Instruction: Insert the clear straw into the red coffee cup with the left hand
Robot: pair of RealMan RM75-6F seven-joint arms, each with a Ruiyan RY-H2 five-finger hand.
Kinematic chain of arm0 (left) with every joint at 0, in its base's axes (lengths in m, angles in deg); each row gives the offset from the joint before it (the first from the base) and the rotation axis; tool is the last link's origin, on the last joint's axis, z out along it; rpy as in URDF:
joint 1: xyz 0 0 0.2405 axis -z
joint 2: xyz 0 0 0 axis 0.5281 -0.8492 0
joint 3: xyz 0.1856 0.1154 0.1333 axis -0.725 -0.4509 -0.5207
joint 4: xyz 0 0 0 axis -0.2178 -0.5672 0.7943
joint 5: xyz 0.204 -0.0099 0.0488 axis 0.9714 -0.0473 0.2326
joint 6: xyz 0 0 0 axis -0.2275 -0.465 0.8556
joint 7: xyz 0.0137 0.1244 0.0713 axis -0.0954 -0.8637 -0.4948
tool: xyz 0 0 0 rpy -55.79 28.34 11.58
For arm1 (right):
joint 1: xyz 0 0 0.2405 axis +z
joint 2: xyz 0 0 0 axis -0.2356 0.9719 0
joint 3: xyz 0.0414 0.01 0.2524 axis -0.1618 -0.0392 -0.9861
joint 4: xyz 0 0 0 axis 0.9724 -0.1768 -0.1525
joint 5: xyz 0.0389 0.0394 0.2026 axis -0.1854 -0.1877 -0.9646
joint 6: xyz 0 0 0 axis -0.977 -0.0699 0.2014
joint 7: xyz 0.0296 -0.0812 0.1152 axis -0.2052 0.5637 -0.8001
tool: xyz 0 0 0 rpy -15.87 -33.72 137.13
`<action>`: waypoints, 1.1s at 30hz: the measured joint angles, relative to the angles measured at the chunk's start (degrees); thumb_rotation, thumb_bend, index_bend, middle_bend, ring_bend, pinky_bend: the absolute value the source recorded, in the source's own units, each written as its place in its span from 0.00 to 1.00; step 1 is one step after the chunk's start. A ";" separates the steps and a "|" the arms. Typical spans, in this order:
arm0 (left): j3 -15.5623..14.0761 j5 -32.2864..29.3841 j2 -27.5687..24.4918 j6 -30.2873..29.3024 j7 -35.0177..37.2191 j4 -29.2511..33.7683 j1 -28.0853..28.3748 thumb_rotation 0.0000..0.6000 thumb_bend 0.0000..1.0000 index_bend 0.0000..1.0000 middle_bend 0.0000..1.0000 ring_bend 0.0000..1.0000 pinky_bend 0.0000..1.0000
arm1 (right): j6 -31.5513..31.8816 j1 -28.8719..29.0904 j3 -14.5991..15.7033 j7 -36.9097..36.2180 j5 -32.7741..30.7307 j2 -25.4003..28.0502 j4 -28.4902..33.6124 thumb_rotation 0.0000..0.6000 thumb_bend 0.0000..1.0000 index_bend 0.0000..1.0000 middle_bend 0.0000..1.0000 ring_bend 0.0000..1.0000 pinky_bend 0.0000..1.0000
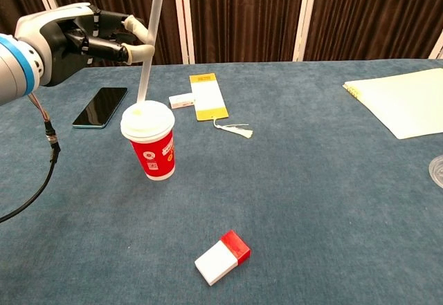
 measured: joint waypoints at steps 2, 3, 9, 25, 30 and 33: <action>-0.03 0.05 -0.12 -0.09 0.18 -0.19 0.01 1.00 0.38 0.56 0.00 0.00 0.00 | 0.00 0.00 -0.03 0.02 -0.02 0.01 0.01 1.00 0.15 0.21 0.00 0.00 0.00; -0.03 0.02 -0.17 -0.11 0.23 -0.27 0.03 1.00 0.38 0.56 0.00 0.00 0.00 | -0.05 0.02 -0.05 0.04 -0.06 -0.01 0.01 1.00 0.15 0.21 0.00 0.00 0.00; -0.57 -0.12 -0.47 -0.18 0.77 -0.63 -0.03 1.00 0.38 0.56 0.00 0.00 0.00 | -0.09 0.01 -0.05 0.11 -0.08 -0.03 0.00 1.00 0.15 0.21 0.00 0.00 0.00; -1.68 -0.33 -0.29 0.54 2.21 -2.35 0.32 1.00 0.38 0.57 0.00 0.00 0.00 | -0.13 -0.03 -0.10 0.14 -0.11 -0.04 -0.01 1.00 0.15 0.21 0.00 0.00 0.00; -2.02 -0.15 -0.22 1.03 2.89 -2.80 0.32 1.00 0.38 0.57 0.00 0.00 0.00 | -0.20 -0.02 -0.11 0.13 -0.18 -0.04 0.00 1.00 0.15 0.21 0.00 0.00 0.00; -2.35 0.10 -0.23 1.23 3.39 -3.09 0.19 1.00 0.38 0.57 0.00 0.00 0.00 | -0.22 -0.03 -0.13 0.20 -0.25 -0.04 0.00 1.00 0.15 0.20 0.00 0.00 0.00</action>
